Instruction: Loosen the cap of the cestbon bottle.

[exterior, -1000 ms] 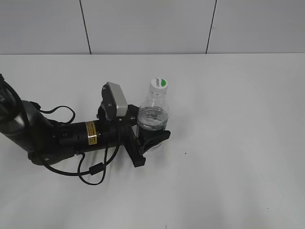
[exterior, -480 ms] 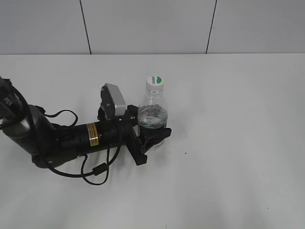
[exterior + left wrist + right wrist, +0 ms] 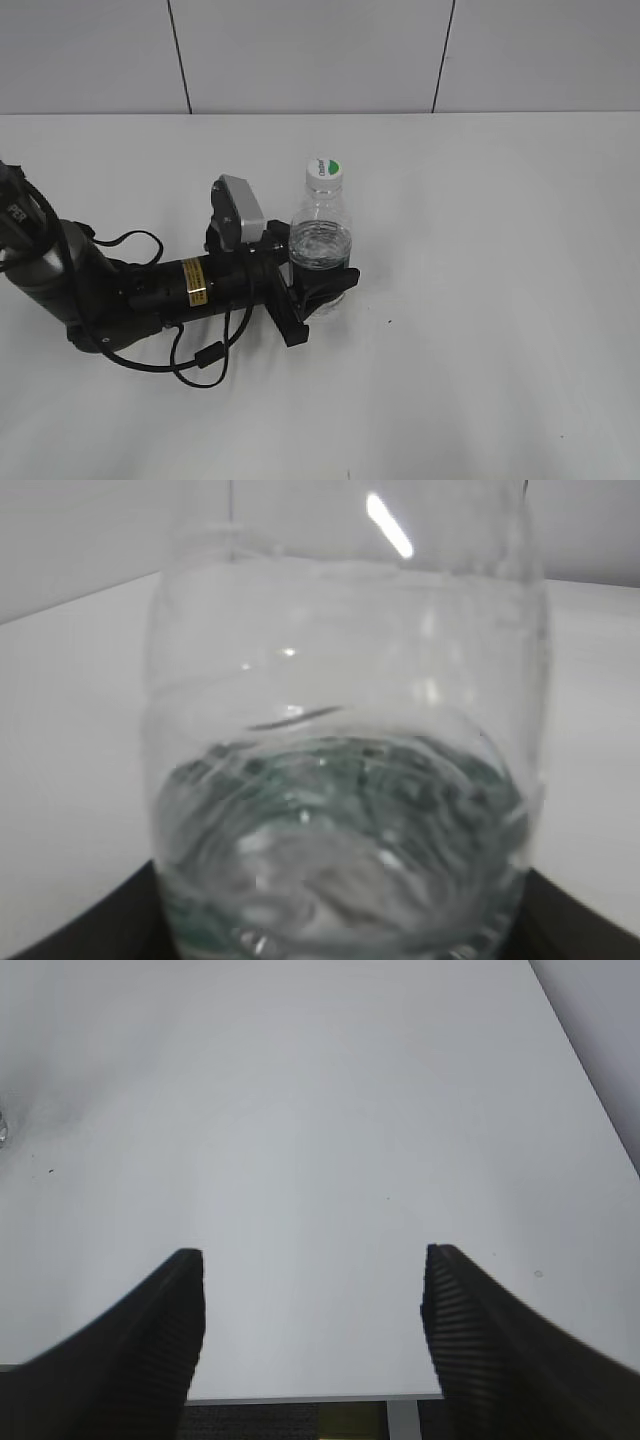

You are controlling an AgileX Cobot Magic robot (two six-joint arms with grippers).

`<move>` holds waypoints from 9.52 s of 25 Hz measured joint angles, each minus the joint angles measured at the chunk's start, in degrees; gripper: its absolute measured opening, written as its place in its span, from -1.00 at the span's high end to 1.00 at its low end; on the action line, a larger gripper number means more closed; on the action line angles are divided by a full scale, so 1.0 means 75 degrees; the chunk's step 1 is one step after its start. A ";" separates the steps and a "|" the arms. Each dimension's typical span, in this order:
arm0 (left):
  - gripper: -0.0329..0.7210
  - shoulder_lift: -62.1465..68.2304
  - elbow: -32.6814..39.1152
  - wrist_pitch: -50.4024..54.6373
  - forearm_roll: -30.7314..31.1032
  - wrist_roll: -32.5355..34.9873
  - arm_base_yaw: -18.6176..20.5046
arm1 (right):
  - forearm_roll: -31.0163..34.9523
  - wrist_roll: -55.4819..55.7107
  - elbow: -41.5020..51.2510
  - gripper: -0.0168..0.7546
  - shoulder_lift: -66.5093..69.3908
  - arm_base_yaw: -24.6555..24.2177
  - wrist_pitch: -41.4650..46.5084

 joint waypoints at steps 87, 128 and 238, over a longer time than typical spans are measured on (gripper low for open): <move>-0.15 0.0000 0.0000 -0.0013 -0.0061 -0.0002 -0.0015 | 0.1345 0.0293 -1.0210 -0.58 1.5309 0.4455 0.0966; -0.15 0.0000 0.0000 0.0008 -0.0108 -0.0020 -0.0015 | 0.1429 -0.7876 -1.0209 0.19 1.5644 0.4494 0.0959; -0.49 -0.2534 0.0440 0.0426 -0.0162 -0.1551 -0.0015 | 0.0000 -0.0336 -0.6372 -0.57 1.5740 0.1969 -0.1557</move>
